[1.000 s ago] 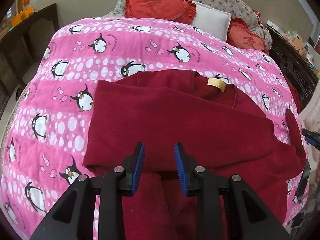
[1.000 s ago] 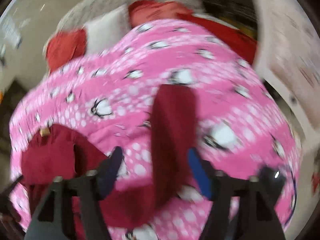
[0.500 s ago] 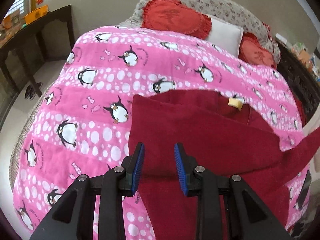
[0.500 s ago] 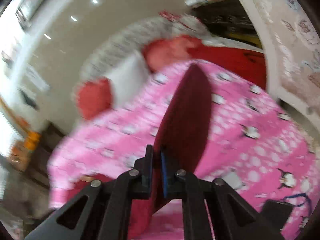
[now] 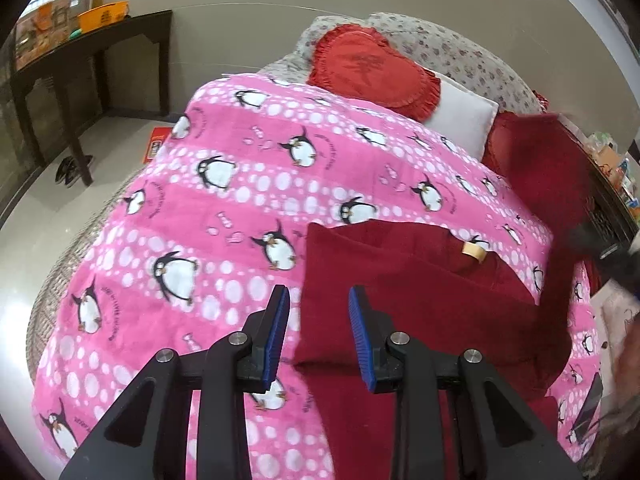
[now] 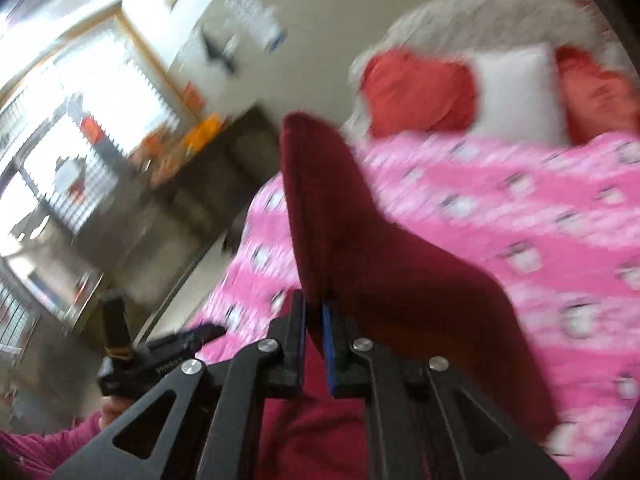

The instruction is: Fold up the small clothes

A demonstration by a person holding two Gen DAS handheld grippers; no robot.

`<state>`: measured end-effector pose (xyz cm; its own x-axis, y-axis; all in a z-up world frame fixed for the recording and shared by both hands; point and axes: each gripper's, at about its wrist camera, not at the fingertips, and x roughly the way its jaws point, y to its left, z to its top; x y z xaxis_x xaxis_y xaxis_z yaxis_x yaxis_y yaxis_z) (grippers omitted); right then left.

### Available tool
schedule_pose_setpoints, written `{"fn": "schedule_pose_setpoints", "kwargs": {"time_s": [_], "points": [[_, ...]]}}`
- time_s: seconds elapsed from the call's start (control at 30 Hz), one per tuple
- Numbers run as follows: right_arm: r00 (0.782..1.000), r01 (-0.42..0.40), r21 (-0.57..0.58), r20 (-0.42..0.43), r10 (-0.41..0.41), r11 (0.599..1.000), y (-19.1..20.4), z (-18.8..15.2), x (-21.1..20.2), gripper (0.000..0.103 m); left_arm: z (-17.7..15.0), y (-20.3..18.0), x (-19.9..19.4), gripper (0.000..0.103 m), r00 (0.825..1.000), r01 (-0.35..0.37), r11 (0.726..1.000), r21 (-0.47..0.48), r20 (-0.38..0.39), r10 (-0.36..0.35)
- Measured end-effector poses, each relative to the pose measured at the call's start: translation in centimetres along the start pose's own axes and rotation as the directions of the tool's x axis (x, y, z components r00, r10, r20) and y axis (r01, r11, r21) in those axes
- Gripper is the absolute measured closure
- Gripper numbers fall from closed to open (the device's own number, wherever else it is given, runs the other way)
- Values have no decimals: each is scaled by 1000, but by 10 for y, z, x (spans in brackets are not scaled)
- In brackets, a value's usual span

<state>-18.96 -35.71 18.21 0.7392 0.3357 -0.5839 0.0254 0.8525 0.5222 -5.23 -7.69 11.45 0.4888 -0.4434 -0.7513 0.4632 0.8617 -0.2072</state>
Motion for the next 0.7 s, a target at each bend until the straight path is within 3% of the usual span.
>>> {"fn": "schedule_pose_setpoints", "kwargs": {"time_s": [0.07,0.13,0.17,0.23,0.27,0.33,0.4,0.47,0.53,0.57,0.6,0.63,0.7], "points": [[992,-29,5,-121,30,1000,9,-16,60,85,-1,6,2,93,1000,-1,1000,1,-9,1],[961,8,36,-278,2,999,13,-40,105,80,-3,9,5,92,1000,5,1000,9,-21,-4],[954,12,44,-299,2,999,12,-46,109,80,-3,10,8,89,1000,7,1000,17,-28,-7],[959,34,27,-284,-25,999,10,-60,98,73,-4,10,13,83,999,12,1000,26,-31,-12],[962,55,10,-267,-50,998,5,-59,85,63,-4,9,16,80,999,18,999,31,-34,-16],[973,125,-13,-195,-125,992,-9,-62,41,52,-4,5,31,79,998,34,999,43,-56,-31],[970,211,-6,-125,-210,978,-26,-61,2,38,-3,-1,49,79,996,36,998,44,-80,-32],[937,344,43,-74,-340,938,-61,-60,-39,34,-3,-5,67,79,993,33,999,23,-111,-30],[913,408,130,-65,-403,904,-97,-61,-62,34,-4,-8,82,83,991,29,999,12,-130,-28],[903,429,181,-79,-422,885,-115,-63,-68,34,-5,-10,88,95,991,15,1000,16,-136,-13],[895,447,224,-94,-437,866,-132,-66,-69,34,-7,-12,90,100,990,7,1000,21,-141,-4],[890,455,251,-107,-442,855,-145,-71,-68,34,-10,-15,93,100,989,-10,999,34,-145,14],[908,419,281,-132,-398,863,-166,-76,-53,34,-12,-18,92,103,991,-23,998,54,-129,30]]}}
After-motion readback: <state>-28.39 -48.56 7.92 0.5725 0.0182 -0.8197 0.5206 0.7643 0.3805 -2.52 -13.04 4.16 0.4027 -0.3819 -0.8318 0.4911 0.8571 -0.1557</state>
